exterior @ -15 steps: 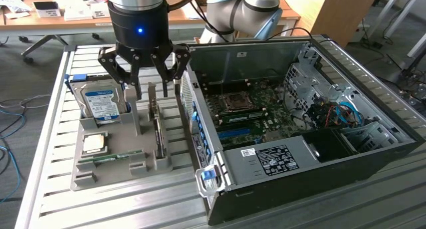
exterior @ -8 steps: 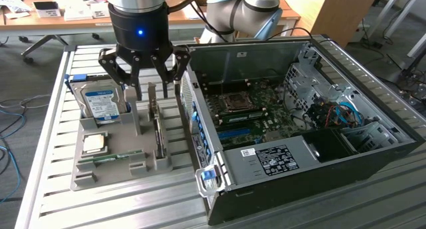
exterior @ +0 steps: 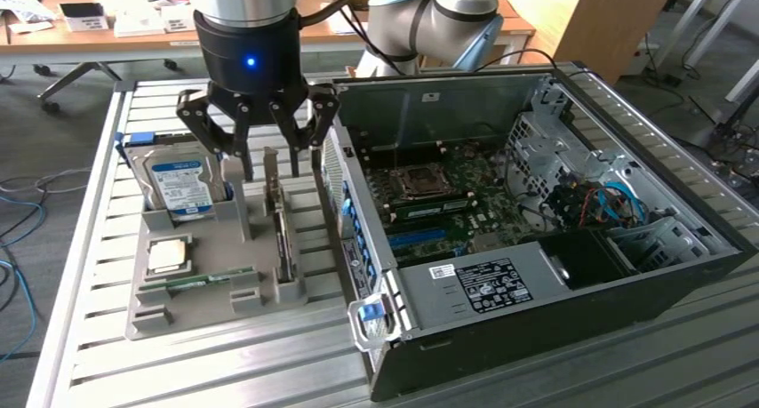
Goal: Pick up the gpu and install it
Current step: 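Pick up the gpu and move the gpu toward the slot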
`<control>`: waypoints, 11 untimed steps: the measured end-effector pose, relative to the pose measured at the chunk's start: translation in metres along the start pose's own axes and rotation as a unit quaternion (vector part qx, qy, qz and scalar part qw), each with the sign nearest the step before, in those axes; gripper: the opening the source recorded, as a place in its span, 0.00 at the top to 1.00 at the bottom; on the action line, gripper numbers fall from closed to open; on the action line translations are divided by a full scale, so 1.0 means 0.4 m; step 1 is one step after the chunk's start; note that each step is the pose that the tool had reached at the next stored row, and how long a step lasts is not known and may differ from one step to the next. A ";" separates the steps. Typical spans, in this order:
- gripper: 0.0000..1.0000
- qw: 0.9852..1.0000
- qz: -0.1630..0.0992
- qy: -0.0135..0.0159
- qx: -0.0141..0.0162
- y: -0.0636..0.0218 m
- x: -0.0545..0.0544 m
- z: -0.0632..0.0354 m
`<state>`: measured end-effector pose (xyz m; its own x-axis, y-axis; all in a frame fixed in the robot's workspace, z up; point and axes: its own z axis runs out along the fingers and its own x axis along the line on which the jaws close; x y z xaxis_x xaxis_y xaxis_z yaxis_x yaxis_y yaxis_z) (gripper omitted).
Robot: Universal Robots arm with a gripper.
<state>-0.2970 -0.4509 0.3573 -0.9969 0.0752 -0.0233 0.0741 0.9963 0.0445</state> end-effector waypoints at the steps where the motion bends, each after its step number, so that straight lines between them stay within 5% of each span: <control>1: 0.47 1.000 0.000 0.000 0.000 0.000 0.000 0.001; 11: 0.47 1.000 0.000 0.000 0.000 0.000 0.000 0.004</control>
<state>-0.2970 -0.4509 0.3557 -0.9969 0.0753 -0.0234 0.0742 0.9963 0.0445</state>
